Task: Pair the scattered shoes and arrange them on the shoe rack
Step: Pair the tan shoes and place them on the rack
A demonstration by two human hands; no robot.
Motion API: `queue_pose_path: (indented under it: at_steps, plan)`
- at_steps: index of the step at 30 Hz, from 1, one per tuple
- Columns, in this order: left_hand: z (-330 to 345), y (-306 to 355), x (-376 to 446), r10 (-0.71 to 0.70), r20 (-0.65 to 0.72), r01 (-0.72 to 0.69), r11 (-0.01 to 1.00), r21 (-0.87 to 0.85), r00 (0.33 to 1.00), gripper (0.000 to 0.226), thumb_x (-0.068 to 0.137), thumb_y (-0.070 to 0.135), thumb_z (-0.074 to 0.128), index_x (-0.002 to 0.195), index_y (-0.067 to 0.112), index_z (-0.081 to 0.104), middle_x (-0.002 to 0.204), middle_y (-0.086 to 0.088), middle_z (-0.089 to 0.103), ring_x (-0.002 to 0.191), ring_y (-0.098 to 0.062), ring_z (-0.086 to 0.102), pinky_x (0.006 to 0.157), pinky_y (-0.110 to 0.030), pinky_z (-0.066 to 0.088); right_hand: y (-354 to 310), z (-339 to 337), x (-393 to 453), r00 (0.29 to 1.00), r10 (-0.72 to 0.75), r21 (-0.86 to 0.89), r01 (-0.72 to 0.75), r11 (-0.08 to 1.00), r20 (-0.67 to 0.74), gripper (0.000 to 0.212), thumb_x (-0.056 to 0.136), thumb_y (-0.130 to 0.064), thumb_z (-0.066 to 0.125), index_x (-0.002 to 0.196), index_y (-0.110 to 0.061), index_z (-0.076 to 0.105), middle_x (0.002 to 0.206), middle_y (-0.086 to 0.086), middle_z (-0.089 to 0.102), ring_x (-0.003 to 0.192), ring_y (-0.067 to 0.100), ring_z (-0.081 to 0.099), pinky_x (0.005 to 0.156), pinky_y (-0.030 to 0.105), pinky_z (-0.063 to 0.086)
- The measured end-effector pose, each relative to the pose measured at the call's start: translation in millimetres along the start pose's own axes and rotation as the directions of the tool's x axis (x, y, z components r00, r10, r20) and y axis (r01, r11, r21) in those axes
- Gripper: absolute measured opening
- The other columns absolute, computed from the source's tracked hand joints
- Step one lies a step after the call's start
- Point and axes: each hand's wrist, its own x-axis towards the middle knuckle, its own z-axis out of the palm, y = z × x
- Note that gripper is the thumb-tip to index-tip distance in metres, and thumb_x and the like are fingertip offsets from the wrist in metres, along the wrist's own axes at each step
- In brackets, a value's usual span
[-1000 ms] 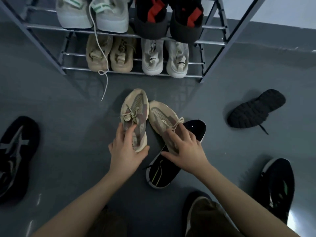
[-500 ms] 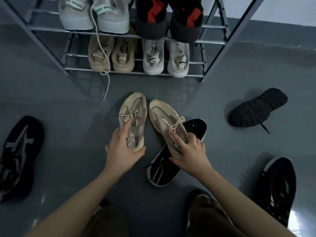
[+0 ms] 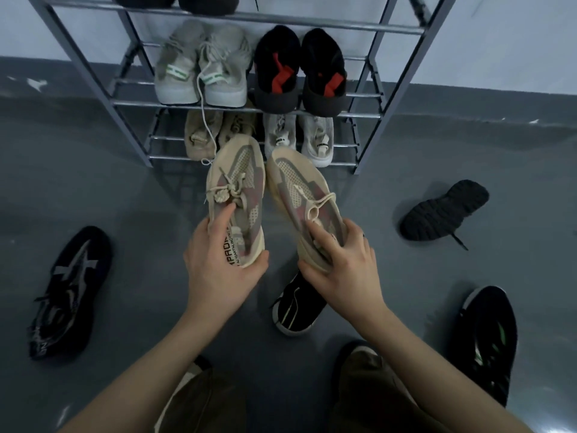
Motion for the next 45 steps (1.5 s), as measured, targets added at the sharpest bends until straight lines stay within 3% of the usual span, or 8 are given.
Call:
queue_pose_path:
  at_steps: [12,19,26,29,36,39,42,45]
  plan:
    - [-60,95,63,0.148,-0.111,-0.156,0.985,-0.069,0.983,0.071,0.066,0.036,0.076,0.130,0.028,0.046,0.132,-0.010,0.044,0.125,-0.027,0.039,0.103,-0.051,0.034,-58,-88,41,0.950,-0.042,0.126,0.085,0.988,-0.309,0.061,0.075,-0.041,0.069,0.132,-0.037,0.047,0.135,0.013,0.040,0.114,0.032,0.046,0.092,0.051,0.045]
    - [-66,125,126,0.219,-0.040,-0.222,0.968,-0.117,0.975,0.071,0.068,0.039,0.072,0.132,0.035,0.043,0.129,-0.004,0.044,0.124,-0.021,0.038,0.103,-0.045,0.037,-67,-120,94,0.918,0.003,0.154,0.064,0.986,-0.397,0.059,0.074,-0.044,0.068,0.130,-0.039,0.049,0.133,0.011,0.041,0.113,0.032,0.048,0.090,0.051,0.047]
    - [-38,143,206,0.198,-0.060,-0.206,0.962,-0.181,0.978,0.070,0.066,0.037,0.074,0.128,0.040,0.042,0.131,-0.002,0.039,0.119,-0.021,0.044,0.101,-0.040,0.039,-63,-130,186,0.911,0.083,0.252,0.023,0.967,-0.404,0.055,0.072,-0.045,0.071,0.124,-0.035,0.054,0.127,0.007,0.043,0.110,0.029,0.052,0.090,0.047,0.049]
    - [-23,143,239,0.180,-0.078,-0.191,0.966,-0.175,0.981,0.069,0.066,0.039,0.073,0.126,0.043,0.040,0.132,0.000,0.038,0.119,-0.022,0.043,0.101,-0.045,0.040,-60,-129,221,0.909,0.079,0.238,0.023,0.971,-0.410,0.056,0.071,-0.047,0.071,0.124,-0.035,0.054,0.126,0.007,0.044,0.110,0.028,0.052,0.090,0.046,0.049]
    - [10,145,299,0.193,-0.099,-0.203,0.974,-0.104,0.976,0.068,0.067,0.034,0.074,0.126,0.026,0.042,0.133,-0.004,0.039,0.119,-0.024,0.040,0.105,-0.044,0.032,-47,-128,288,0.913,0.121,0.159,-0.063,0.985,-0.389,0.058,0.069,-0.053,0.069,0.121,-0.030,0.056,0.119,0.006,0.048,0.102,0.026,0.054,0.082,0.044,0.052]
    - [20,143,317,0.222,-0.058,-0.220,0.975,0.030,0.973,0.072,0.070,0.037,0.073,0.130,0.017,0.037,0.135,-0.013,0.035,0.122,-0.032,0.038,0.104,-0.041,0.026,-38,-122,305,0.946,0.124,0.116,-0.093,0.989,-0.299,0.066,0.072,-0.055,0.068,0.129,-0.028,0.050,0.125,0.008,0.045,0.109,0.027,0.052,0.087,0.045,0.050]
    - [21,134,322,0.268,0.049,-0.273,0.944,0.183,0.962,0.082,0.073,0.047,0.069,0.136,0.014,0.028,0.140,-0.016,0.027,0.125,-0.036,0.034,0.106,-0.045,0.028,-31,-121,307,0.967,0.102,0.125,-0.075,0.989,-0.232,0.071,0.072,-0.058,0.064,0.134,-0.029,0.043,0.129,0.008,0.042,0.116,0.029,0.047,0.101,0.045,0.039]
    - [16,123,321,0.285,0.159,-0.314,0.927,0.203,0.945,0.092,0.070,0.051,0.069,0.139,0.027,0.014,0.144,-0.015,0.016,0.128,-0.037,0.029,0.106,-0.046,0.027,-27,-126,302,0.983,0.083,0.130,-0.063,0.990,-0.162,0.074,0.069,-0.059,0.056,0.137,-0.035,0.036,0.137,0.008,0.036,0.126,0.031,0.035,0.110,0.044,0.018]
